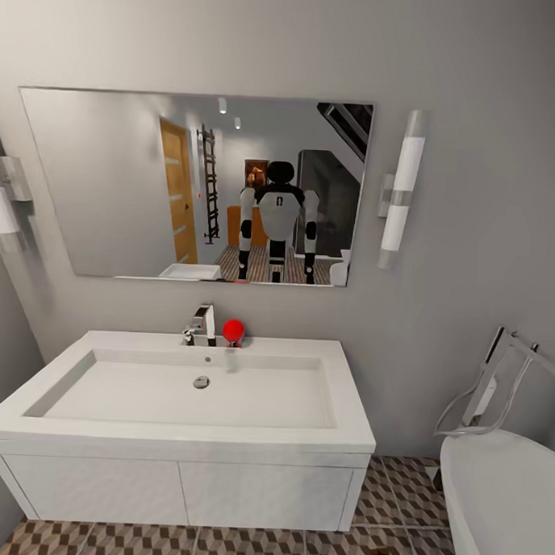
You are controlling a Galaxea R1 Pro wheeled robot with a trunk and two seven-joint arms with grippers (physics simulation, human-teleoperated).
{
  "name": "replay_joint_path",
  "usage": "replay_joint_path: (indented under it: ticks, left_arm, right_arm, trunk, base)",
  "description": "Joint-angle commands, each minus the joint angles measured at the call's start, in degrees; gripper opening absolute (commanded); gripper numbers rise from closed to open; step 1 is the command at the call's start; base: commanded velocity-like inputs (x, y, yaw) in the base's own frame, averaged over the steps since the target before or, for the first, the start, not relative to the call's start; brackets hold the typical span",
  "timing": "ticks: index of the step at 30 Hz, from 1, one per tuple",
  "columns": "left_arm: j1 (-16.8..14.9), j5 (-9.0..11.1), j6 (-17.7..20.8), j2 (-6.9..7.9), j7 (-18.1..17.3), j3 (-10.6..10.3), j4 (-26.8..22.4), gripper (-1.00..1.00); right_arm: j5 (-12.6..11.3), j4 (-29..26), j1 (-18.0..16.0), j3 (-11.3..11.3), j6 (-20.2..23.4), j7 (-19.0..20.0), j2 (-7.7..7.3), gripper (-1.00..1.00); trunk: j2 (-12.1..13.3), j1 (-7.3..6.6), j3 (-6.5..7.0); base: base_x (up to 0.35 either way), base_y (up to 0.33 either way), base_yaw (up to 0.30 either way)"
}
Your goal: Take the four mousetraps from the cabinet in the bathroom and place them on the bathroom floor. Make sure all four end up on the same floor surface, and ensure that at least two of them are either under or directly next to the same bathroom sink.
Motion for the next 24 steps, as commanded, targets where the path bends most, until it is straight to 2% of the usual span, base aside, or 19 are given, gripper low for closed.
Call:
replay_joint_path:
  ticks: [1, 19, 22, 24]
  left_arm:
    - [-0.05, 0.42, -0.14, 0.02, -0.25, -0.26, 0.07, -1.0]
    - [-0.05, 0.5, -0.32, 0.31, 0.18, 0.03, 0.06, -1.0]
    - [-0.05, 0.56, -0.25, 0.34, 2.01, 0.07, 0.06, -1.0]
    - [-0.05, 0.6, -0.24, 0.11, 4.73, 0.04, 0.06, -1.0]
  right_arm:
    - [0.58, 0.08, -0.06, -0.3, -0.17, -0.22, 0.01, -1.0]
    - [0.5, 0.14, -0.06, -0.26, -0.02, -0.21, 0.06, -1.0]
    - [0.49, 0.18, -0.06, -0.24, 0.0, -0.17, 0.08, -1.0]
    - [0.49, 0.45, -0.06, -0.24, 0.01, -0.15, 0.12, -1.0]
  trunk:
    - [-0.53, 0.25, -0.31]
    - [-7.75, 4.21, -3.54]
    - [-8.96, 4.87, -4.08]
    - [-9.76, 5.31, -4.44]
  base:
    - [0.0, 0.0, 0.0]
    - [0.0, 0.0, 0.0]
    - [0.0, 0.0, 0.0]
    - [0.0, 0.0, 0.0]
